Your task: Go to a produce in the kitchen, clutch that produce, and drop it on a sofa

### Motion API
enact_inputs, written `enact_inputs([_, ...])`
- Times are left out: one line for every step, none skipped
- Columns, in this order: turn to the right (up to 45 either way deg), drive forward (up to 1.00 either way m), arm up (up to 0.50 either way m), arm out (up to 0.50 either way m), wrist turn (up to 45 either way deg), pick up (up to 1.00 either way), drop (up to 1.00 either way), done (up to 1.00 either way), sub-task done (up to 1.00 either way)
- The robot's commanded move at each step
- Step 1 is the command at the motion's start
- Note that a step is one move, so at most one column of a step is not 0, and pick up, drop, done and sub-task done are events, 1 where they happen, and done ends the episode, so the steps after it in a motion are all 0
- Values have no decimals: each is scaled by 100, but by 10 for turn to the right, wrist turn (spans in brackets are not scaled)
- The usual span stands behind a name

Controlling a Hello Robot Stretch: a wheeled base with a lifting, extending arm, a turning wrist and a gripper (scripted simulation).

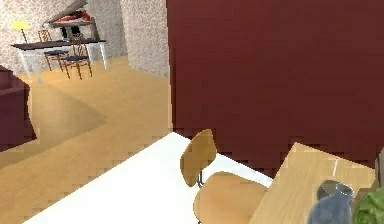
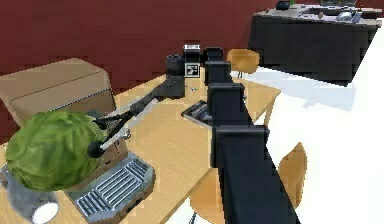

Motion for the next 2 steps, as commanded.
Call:
enact_inputs([0, 0, 0, 0, -210, 0, 0, 0, 0])
enact_inputs([0, 0, 0, -32, 0, 0, 0, 0, 0])
